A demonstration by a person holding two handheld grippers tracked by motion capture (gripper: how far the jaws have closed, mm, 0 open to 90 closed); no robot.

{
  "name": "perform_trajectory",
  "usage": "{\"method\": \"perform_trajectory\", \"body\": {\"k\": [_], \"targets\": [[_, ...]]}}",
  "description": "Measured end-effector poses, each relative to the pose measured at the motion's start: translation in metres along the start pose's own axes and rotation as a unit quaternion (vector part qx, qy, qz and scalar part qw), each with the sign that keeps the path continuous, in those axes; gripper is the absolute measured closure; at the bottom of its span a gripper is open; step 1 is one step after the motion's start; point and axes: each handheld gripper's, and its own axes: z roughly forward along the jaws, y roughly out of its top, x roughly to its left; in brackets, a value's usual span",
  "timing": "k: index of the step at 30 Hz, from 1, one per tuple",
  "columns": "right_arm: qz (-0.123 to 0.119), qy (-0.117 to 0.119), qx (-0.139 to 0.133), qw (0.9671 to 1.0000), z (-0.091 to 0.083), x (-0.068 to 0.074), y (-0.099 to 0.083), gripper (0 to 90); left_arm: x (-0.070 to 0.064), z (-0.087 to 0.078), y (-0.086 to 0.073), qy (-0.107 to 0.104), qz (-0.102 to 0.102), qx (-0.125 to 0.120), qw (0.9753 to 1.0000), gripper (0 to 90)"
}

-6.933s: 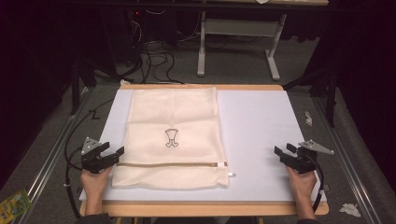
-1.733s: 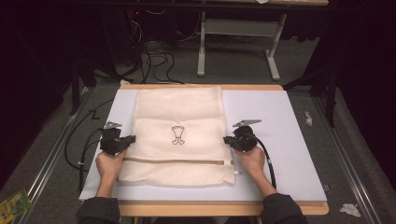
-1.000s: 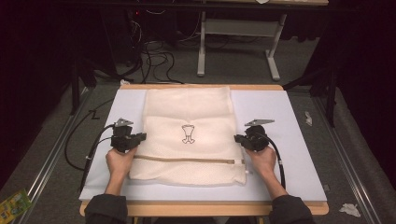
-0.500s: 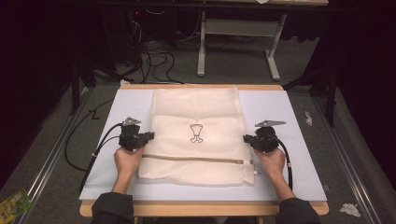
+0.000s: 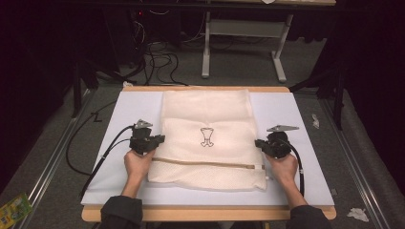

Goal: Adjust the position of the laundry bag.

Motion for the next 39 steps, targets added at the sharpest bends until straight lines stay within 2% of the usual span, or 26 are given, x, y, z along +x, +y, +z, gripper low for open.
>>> {"method": "perform_trajectory", "body": {"k": [11,19,28,34,39], "targets": [[0.013,-0.008,-0.009,0.9998,-0.013,-0.015,-0.009,88.3,-0.015,0.009,0.006,-0.012,0.01,-0.002,0.9999,85.8],[0.03,-0.011,-0.005,0.9995,-0.018,-0.025,-0.016,88.1,-0.021,0.019,0.006,-0.018,0.008,0.014,0.9997,85.3],[0.033,-0.009,0.005,0.9994,-0.012,-0.025,-0.017,88.1,-0.025,0.022,0.0,0.001,0.018,0.039,0.9991,84.8],[0.032,-0.013,0.003,0.9994,-0.012,-0.023,-0.018,87.8,-0.029,0.022,-0.005,0.022,0.038,0.037,0.9984,83.6],[0.033,-0.012,0.001,0.9994,-0.011,-0.023,-0.019,87.3,-0.03,0.023,-0.007,0.026,0.044,0.033,0.9981,83.6]]}}
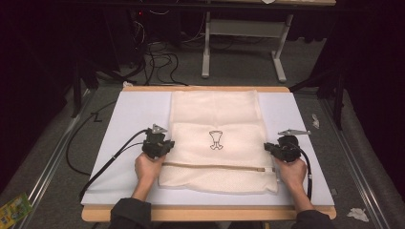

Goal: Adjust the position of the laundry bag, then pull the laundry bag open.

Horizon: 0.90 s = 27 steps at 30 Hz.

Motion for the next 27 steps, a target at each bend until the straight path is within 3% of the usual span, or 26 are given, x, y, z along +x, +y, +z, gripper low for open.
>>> {"method": "perform_trajectory", "body": {"k": [9,15,18,23,27], "targets": [[0.01,0.009,-0.01,0.9999,-0.003,-0.003,-0.004,79.6,-0.003,-0.002,-0.002,0.005,0.002,0.0,1.0,83.1],[0.01,0.006,-0.015,0.9998,-0.008,-0.004,-0.012,64.1,-0.005,-0.001,-0.004,0.008,0.008,0.002,0.9999,80.7],[0.01,0.016,-0.01,0.9998,-0.01,-0.005,-0.015,56.9,-0.007,0.0,-0.006,0.0,0.01,0.007,0.9999,74.3],[0.007,0.021,-0.013,0.9997,-0.015,-0.006,-0.021,49.3,-0.011,-0.005,-0.009,0.011,0.022,0.002,0.9997,63.1],[0.004,0.025,-0.005,0.9997,-0.022,-0.007,-0.026,49.9,-0.018,-0.011,-0.013,0.019,0.029,-0.009,0.9993,57.4]]}}
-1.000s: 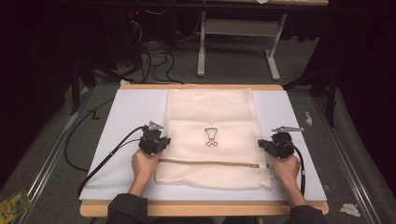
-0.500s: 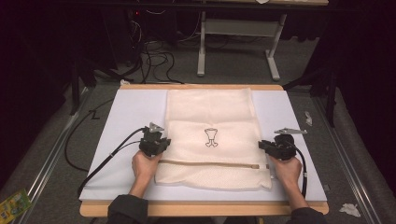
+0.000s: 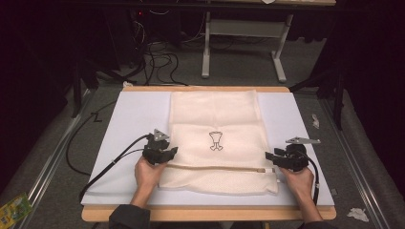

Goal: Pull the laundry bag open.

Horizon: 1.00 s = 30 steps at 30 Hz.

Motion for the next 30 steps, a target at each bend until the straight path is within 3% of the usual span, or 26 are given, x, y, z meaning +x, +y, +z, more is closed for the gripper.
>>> {"method": "perform_trajectory", "body": {"k": [7,13,18,22,30], "targets": [[-0.001,0.015,0.007,0.9999,-0.001,0.002,-0.009,51.5,-0.011,-0.008,-0.007,0.014,0.009,-0.004,0.9999,50.8],[-0.003,0.022,0.011,0.9997,0.004,0.008,-0.013,53.6,-0.015,-0.012,-0.008,0.011,0.008,-0.007,0.9999,48.1],[-0.025,0.007,0.017,0.9995,0.007,0.018,-0.012,63.1,-0.017,-0.021,-0.007,-0.002,-0.001,-0.017,0.9999,48.0],[-0.044,-0.002,0.026,0.9987,0.007,0.021,-0.012,70.9,-0.016,-0.024,-0.006,0.002,-0.005,-0.021,0.9998,47.2],[-0.046,0.016,0.036,0.9982,0.007,0.022,-0.01,85.3,-0.018,-0.028,-0.003,-0.016,-0.015,-0.03,0.9993,46.0]]}}
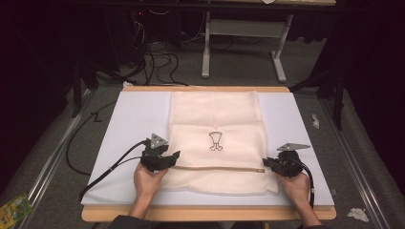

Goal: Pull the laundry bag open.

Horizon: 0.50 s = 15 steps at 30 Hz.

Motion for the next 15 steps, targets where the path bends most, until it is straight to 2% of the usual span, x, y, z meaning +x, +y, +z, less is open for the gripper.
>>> {"method": "perform_trajectory", "body": {"k": [2,4,8,12,14,15], "targets": [[0.004,0.003,-0.003,1.0,-0.001,-0.001,0.001,86.2,-0.002,0.001,0.0,-0.015,-0.004,-0.003,0.9999,45.9],[0.006,0.007,-0.008,0.9999,-0.003,-0.002,0.001,86.5,-0.002,0.001,0.001,-0.019,-0.006,-0.005,0.9998,45.8],[0.002,0.008,-0.012,0.9999,-0.006,-0.001,0.003,86.9,-0.012,0.0,0.006,-0.024,0.012,-0.006,0.9996,45.7],[0.005,0.012,-0.019,0.9997,-0.011,0.0,0.005,87.2,-0.021,0.004,0.012,-0.047,0.012,-0.01,0.9988,45.5],[0.002,0.013,-0.022,0.9997,-0.013,0.0,0.006,87.3,-0.025,0.007,0.016,-0.072,0.003,-0.022,0.9972,45.6],[0.002,0.013,-0.022,0.9997,-0.013,0.0,0.006,87.3,-0.025,0.007,0.016,-0.072,0.003,-0.022,0.9972,45.8]]}}
